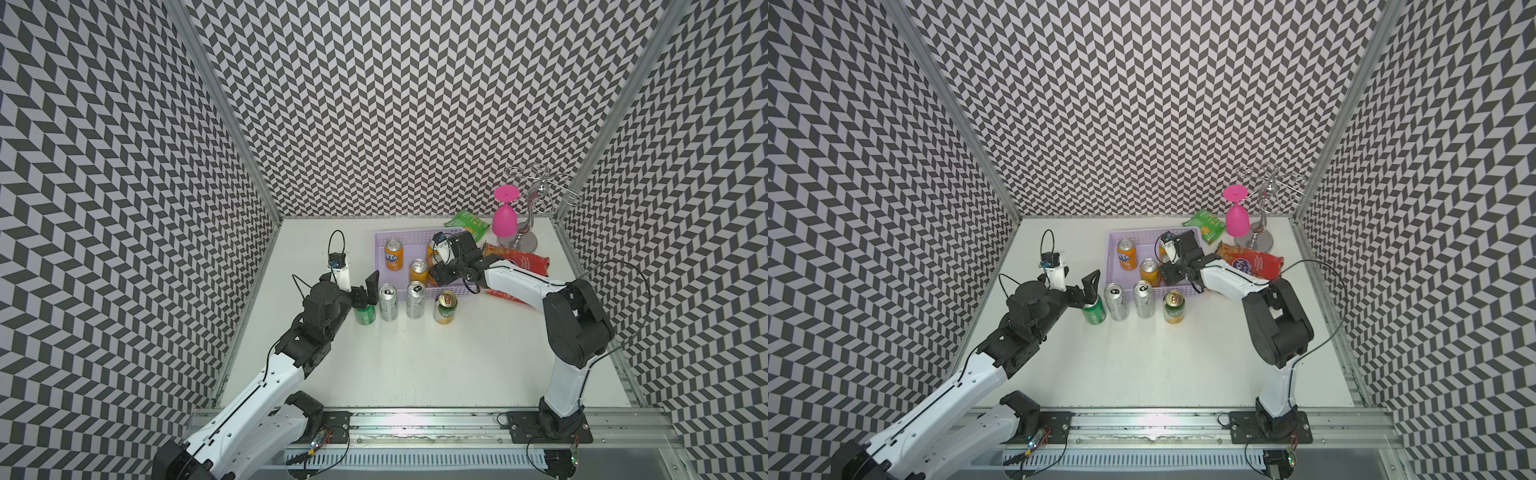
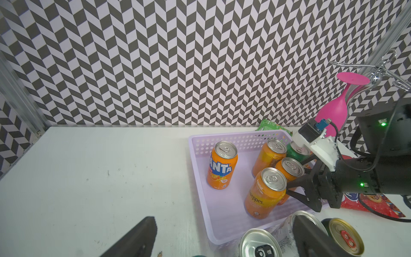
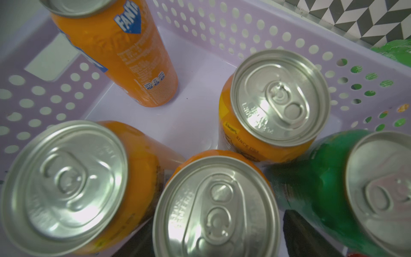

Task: Take out the drinks from the basket
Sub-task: Pick up the drink from the basket.

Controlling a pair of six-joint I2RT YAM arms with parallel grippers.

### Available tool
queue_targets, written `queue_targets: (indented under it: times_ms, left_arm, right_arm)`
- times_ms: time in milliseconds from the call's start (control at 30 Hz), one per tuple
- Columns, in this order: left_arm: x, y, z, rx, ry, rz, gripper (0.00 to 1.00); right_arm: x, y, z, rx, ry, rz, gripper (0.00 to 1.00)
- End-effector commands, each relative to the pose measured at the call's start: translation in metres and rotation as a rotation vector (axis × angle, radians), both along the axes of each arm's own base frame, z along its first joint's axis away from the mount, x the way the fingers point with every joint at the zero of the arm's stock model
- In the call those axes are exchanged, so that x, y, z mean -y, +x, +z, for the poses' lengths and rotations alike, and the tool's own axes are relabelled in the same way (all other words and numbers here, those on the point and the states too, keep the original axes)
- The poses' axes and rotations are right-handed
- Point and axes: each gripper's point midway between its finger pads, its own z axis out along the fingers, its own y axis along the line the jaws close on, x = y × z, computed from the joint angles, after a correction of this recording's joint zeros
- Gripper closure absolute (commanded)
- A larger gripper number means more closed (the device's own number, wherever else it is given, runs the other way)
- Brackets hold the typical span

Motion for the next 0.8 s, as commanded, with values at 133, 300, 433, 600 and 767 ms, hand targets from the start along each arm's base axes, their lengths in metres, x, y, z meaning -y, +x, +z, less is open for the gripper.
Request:
queue_targets:
  times_ms: [133,300,433,600,767]
  left_arm:
    - [0.001,0.003,0.004,0.019,-0.006,-0.005,0.01]
    - [0.001,0.004,0.003,0.016,-0.006,-0.005,0.01]
    - [0.002,0.004,0.002,0.011,-0.005,-0.006,0.01]
    - [0.002,0.004,0.001,0.01,-0.005,-0.008,0.01]
    - [0.002,0.004,0.001,0.01,-0.005,-0.008,0.01]
  right_arm:
    - [-0.016,0.016,0.012,0.075,0.049,0.045,0.21]
    - [-0.018,0.015,0.015,0.086,0.065,0.057,0.32]
    - [-0.02,0.014,0.02,0.094,0.081,0.067,0.38]
    - [-0.018,0.011,0.034,0.116,0.094,0.061,0.44]
    - [-0.014,0.008,0.056,0.156,0.108,0.048,0.48]
